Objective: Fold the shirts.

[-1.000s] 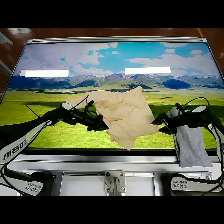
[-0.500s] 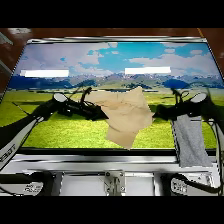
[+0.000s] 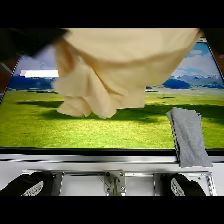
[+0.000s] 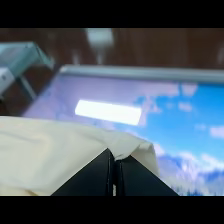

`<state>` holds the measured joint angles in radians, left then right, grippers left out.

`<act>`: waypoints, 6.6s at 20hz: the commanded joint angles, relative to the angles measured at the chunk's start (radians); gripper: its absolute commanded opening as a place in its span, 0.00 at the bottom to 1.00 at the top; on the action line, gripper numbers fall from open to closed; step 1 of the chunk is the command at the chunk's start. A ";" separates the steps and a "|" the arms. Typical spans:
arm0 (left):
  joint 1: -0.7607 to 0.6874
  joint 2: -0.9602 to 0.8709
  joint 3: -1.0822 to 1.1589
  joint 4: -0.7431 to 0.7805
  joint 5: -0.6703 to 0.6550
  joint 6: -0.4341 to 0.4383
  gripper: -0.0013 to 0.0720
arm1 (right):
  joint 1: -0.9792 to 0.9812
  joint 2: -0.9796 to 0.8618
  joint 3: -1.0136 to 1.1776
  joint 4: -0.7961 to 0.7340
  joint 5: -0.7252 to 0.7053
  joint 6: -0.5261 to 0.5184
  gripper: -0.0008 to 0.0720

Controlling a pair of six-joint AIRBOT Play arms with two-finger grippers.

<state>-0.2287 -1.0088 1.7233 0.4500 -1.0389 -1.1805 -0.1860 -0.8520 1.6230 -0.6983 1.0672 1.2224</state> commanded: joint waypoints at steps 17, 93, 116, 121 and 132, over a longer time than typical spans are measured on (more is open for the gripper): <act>0.014 0.119 -0.176 0.583 -0.406 -0.373 0.07 | 0.001 -0.098 0.066 -0.285 0.594 0.320 0.09; 0.239 -0.177 -0.957 0.252 -0.230 0.016 0.07 | 0.375 -0.762 -0.627 -0.215 0.011 0.367 0.90; 0.378 0.344 -0.148 0.232 0.395 -0.093 0.06 | 0.374 -0.142 0.376 -0.742 0.140 0.375 0.09; 0.378 0.456 -0.122 0.271 0.431 -0.093 0.06 | 0.374 -0.035 0.453 -0.715 0.217 0.467 0.09; 0.378 0.492 -0.222 0.659 -0.148 -0.258 0.07 | 0.374 -0.147 0.448 -0.661 0.727 0.509 0.09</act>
<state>0.1486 -0.5209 1.5539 1.0355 -1.0290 -1.4155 0.1879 -0.9375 2.0697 -1.3689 1.6180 1.7164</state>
